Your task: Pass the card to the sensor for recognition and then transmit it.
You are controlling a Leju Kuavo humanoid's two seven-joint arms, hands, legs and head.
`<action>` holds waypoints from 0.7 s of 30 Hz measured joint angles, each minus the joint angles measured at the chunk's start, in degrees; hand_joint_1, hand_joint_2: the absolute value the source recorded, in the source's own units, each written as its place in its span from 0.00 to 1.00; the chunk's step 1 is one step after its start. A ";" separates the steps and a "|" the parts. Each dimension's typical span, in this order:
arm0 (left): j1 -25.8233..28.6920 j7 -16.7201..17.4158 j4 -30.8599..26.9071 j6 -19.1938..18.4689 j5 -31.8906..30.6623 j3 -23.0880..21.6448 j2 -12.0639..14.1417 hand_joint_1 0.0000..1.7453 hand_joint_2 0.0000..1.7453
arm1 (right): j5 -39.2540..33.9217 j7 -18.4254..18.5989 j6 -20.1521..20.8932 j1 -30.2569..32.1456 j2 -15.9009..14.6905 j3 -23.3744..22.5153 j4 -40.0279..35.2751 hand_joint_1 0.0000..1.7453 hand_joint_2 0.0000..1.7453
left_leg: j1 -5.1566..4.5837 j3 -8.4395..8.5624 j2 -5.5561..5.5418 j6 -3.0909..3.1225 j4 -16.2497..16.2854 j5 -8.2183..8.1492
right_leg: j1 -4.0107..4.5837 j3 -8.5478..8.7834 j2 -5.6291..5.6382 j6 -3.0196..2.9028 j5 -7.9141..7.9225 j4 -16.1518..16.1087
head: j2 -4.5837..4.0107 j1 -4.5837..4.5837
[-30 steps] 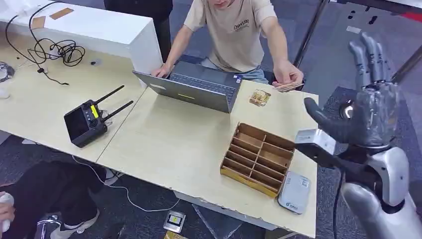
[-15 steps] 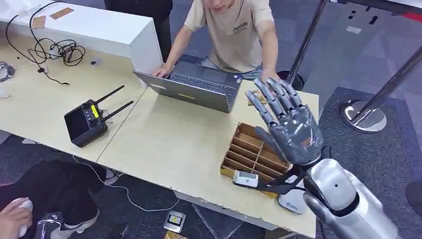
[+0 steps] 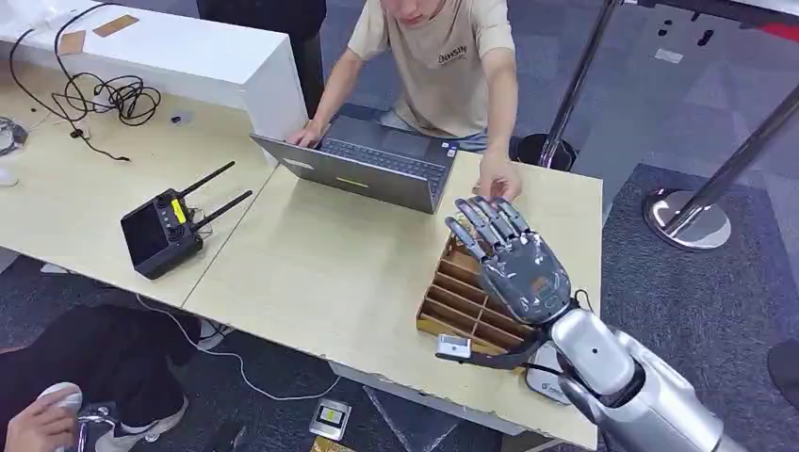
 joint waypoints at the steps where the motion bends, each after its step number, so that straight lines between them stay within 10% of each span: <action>1: 0.00 0.00 0.00 0.00 -0.04 -0.09 0.00 0.00 0.00 | -0.33 0.35 0.07 -0.02 -0.02 0.13 0.73 0.00 1.00 | 0.00 0.00 0.00 0.00 0.00 0.00 | 0.00 0.00 0.00 0.00 0.00 0.00 | 0.00 0.02; 13: 0.00 0.00 0.00 0.26 0.02 -0.88 0.04 0.00 0.00 | -3.43 2.89 -1.97 -0.27 -0.07 -0.92 6.73 0.00 1.00 | 0.00 0.01 0.01 0.00 0.00 0.00 | 0.00 0.00 0.00 0.00 0.00 0.00 | 0.00 0.02; 14: 0.00 0.00 0.00 0.28 0.02 -0.90 0.04 0.00 0.00 | -3.65 2.95 -2.19 -0.29 -0.07 -0.98 7.02 0.17 1.00 | 0.00 0.01 0.01 0.00 0.00 0.00 | 0.00 0.00 0.00 0.00 0.00 0.00 | 0.00 0.02; 15: 0.00 0.00 0.00 0.28 0.02 -0.92 0.04 0.00 0.00 | -3.87 2.97 -2.30 -0.28 -0.07 -1.09 7.26 1.00 1.00 | 0.00 0.01 0.01 0.00 0.00 0.00 | 0.00 0.00 0.00 0.00 0.00 0.00 | 0.00 0.00; 21: 0.00 0.02 0.00 0.41 -0.04 -0.98 0.04 0.00 0.00 | -4.24 3.04 -3.13 -0.26 -0.07 -1.81 8.44 1.00 1.00 | 0.00 0.01 0.02 0.00 0.00 0.00 | 0.00 0.00 0.00 0.00 0.00 0.00 | 0.00 0.02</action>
